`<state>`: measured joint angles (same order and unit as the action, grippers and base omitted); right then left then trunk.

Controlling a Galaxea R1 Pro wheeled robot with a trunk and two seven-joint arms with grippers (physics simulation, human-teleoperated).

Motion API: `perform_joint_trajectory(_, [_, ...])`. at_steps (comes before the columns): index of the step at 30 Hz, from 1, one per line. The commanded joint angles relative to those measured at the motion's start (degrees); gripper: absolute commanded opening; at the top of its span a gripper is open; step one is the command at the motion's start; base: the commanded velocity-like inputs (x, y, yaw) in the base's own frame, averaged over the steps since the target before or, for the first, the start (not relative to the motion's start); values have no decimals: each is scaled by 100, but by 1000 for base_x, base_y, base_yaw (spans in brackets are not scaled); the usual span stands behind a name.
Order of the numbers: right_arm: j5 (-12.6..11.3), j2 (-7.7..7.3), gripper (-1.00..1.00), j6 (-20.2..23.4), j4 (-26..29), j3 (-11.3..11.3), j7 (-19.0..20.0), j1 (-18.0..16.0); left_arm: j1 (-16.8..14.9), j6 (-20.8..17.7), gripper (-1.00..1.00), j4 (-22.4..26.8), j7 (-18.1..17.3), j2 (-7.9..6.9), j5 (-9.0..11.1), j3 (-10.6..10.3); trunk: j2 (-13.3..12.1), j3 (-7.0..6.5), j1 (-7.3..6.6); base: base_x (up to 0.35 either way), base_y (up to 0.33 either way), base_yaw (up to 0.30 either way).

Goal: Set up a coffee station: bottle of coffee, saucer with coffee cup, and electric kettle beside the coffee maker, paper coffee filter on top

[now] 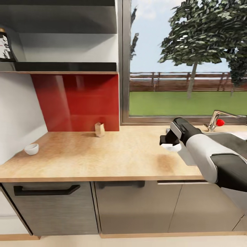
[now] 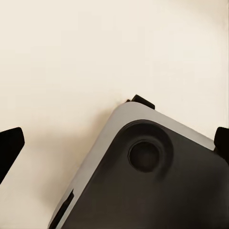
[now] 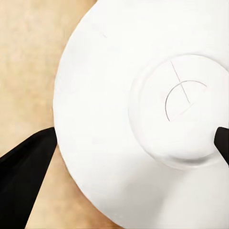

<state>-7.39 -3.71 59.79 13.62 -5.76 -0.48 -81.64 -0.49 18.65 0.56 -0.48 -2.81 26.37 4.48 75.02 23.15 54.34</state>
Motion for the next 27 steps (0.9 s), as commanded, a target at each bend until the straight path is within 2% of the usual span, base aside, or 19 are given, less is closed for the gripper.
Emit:
perform_joint_trajectory(1, [8, -7, -100, 21, 7, -45, -5, -1, -3, 17, 100, -4, -5, 0, -27, 44, 3, 6, 0, 0, -326, 0])
perform_joint_trajectory(8, [85, -27, -100, 21, -130, -47, -9, -1, -3, 24, 100, -4, -5, 0, -34, 38, 3, 6, 0, 0, -326, 0])
perform_joint_trajectory(13, [88, -112, -100, 21, -191, -48, 5, -1, -3, 21, 100, -4, -5, 0, -58, 36, 3, 6, 0, 0, -326, 0])
perform_joint_trajectory(27, [52, -160, -100, 21, -202, -43, -5, -1, -3, -10, 100, -4, -5, -9, -37, 32, 3, 6, 0, 0, -326, 0])
